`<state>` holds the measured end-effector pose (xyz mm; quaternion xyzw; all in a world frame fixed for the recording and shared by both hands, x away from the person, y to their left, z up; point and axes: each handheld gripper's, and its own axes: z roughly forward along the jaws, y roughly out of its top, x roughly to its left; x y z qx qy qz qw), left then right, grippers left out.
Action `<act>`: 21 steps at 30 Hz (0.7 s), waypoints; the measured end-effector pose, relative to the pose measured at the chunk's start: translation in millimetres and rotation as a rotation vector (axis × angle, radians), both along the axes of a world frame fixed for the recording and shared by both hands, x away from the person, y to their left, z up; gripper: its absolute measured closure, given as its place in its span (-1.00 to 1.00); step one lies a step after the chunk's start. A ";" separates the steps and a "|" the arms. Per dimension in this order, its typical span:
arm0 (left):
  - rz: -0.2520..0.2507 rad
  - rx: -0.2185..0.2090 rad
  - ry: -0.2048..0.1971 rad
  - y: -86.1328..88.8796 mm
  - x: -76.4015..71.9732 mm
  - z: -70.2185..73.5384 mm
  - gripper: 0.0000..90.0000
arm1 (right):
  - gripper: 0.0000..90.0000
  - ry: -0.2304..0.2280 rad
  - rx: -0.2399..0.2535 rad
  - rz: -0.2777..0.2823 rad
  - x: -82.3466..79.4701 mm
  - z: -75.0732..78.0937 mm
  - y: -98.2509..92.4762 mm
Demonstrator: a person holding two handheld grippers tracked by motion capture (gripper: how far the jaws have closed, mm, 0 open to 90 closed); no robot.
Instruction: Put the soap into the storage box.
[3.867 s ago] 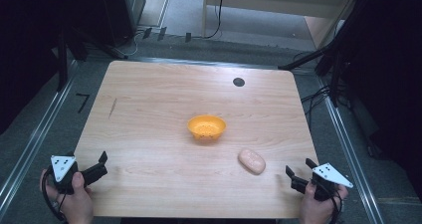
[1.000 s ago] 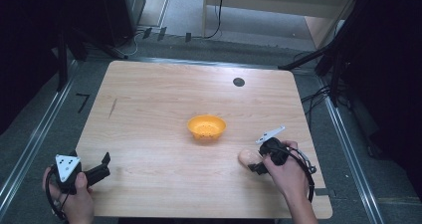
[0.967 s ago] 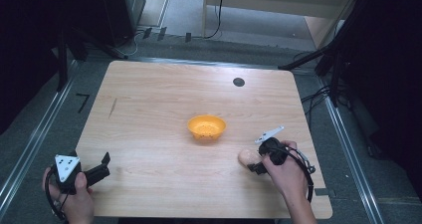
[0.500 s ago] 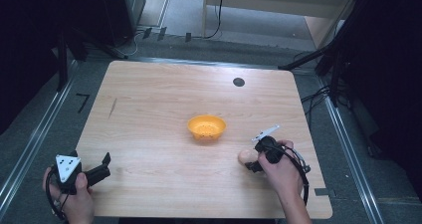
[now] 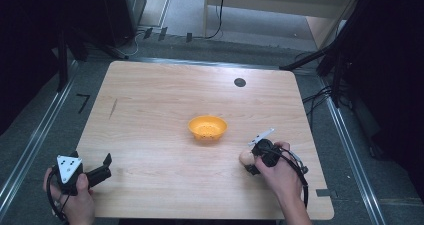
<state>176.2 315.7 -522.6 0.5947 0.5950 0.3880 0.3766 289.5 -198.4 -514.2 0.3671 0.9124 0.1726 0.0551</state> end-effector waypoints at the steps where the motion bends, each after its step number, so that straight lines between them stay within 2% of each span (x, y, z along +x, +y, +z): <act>1: -0.001 0.003 -0.001 0.0 0.3 0.0 -1.00 | -0.31 -0.001 0.003 0.000 0.0 -0.1 -0.2; 9: -0.001 0.009 0.004 -0.9 1.5 -0.1 -1.00 | -0.31 -0.012 0.017 0.008 -1.1 -1.0 -0.5; 21: 0.000 0.020 0.004 -1.8 2.1 -0.2 -1.00 | -0.27 0.016 -0.005 0.022 3.0 1.5 0.9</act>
